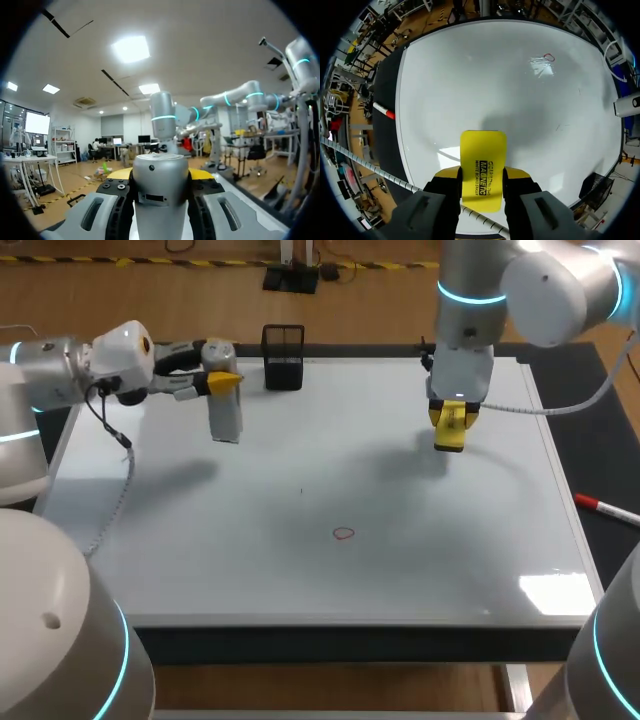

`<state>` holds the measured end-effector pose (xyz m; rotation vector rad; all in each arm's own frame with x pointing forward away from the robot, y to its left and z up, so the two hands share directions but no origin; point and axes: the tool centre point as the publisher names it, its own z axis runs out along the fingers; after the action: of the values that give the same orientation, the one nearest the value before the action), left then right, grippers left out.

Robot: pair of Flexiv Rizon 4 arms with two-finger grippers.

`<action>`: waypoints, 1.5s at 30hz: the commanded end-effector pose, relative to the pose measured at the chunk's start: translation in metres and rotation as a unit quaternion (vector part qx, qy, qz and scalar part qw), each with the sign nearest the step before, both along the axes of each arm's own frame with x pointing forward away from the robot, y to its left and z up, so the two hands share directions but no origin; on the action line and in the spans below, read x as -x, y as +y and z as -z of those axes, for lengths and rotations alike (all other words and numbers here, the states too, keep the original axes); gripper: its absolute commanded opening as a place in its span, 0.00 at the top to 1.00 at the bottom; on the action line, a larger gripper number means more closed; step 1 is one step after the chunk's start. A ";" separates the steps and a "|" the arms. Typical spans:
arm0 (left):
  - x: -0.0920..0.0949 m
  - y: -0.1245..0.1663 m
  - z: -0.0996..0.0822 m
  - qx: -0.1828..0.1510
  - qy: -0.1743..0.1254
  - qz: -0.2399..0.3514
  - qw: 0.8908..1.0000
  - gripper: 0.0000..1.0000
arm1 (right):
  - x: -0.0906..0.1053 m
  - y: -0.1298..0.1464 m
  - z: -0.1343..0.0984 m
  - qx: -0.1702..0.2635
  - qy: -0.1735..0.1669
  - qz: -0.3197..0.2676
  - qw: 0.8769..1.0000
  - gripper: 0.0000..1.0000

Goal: Pick up the inspection probe, press it on each red-marked spot on the whiteboard one by one, put down the probe, pick up the eraser, and wipe off all the red marks.

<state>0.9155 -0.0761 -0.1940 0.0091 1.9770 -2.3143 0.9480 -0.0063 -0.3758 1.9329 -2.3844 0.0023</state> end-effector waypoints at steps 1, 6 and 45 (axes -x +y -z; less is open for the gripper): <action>0.017 -0.020 0.002 0.008 0.000 0.027 1.000 1.00 | -0.001 -0.001 -0.001 0.001 0.000 -0.001 1.000 1.00; 0.042 -0.041 0.003 0.018 0.002 0.064 0.998 1.00 | -0.001 -0.001 -0.001 0.001 0.000 -0.001 1.000 1.00; 0.163 -0.151 0.030 0.053 0.046 0.212 0.975 1.00 | -0.001 -0.001 -0.001 0.001 0.000 -0.001 1.000 1.00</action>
<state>0.7553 -0.2221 -0.2189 0.3800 2.0700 -2.7193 0.9480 -0.0063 -0.3758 1.9327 -2.3845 0.0023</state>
